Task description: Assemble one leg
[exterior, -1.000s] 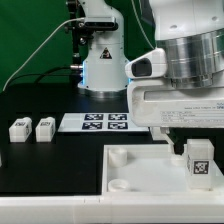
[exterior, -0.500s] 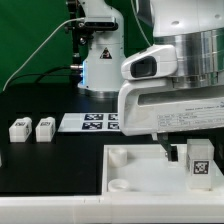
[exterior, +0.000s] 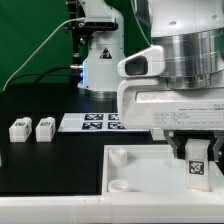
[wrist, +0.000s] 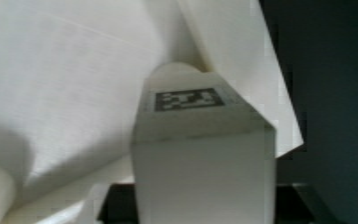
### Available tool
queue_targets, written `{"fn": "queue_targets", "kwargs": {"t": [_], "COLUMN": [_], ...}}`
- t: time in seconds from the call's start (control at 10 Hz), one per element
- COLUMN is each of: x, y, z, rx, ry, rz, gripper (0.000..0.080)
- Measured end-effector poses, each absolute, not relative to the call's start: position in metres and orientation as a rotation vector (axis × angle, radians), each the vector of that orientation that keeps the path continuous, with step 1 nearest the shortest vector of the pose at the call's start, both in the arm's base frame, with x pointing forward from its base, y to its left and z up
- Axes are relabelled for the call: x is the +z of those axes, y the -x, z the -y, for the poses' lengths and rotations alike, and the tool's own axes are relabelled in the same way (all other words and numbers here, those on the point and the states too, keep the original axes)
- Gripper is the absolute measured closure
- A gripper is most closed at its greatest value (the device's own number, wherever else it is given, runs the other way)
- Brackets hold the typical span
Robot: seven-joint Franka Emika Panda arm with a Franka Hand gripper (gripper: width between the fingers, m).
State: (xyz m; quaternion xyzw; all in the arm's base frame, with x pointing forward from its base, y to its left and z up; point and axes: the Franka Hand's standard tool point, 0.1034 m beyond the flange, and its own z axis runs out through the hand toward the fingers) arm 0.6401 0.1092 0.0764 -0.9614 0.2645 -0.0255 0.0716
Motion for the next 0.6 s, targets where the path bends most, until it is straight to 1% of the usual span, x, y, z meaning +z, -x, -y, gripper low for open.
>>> {"fn": "queue_targets", "kwargs": {"t": [0.1, 0.3, 0.6], "x": [0.0762, 0.0747, 0.0735], "y": [-0.64, -0.638, -0.633], "z": [-0.1088, -0.105, -0.1043], "rx": [-0.067, -0.022, 0.072], "ry": [2.852, 2.644, 2.233], "rz": [-0.919, -1.404, -1.97], "gripper": [0.0505, 0.0505, 0.0504]}}
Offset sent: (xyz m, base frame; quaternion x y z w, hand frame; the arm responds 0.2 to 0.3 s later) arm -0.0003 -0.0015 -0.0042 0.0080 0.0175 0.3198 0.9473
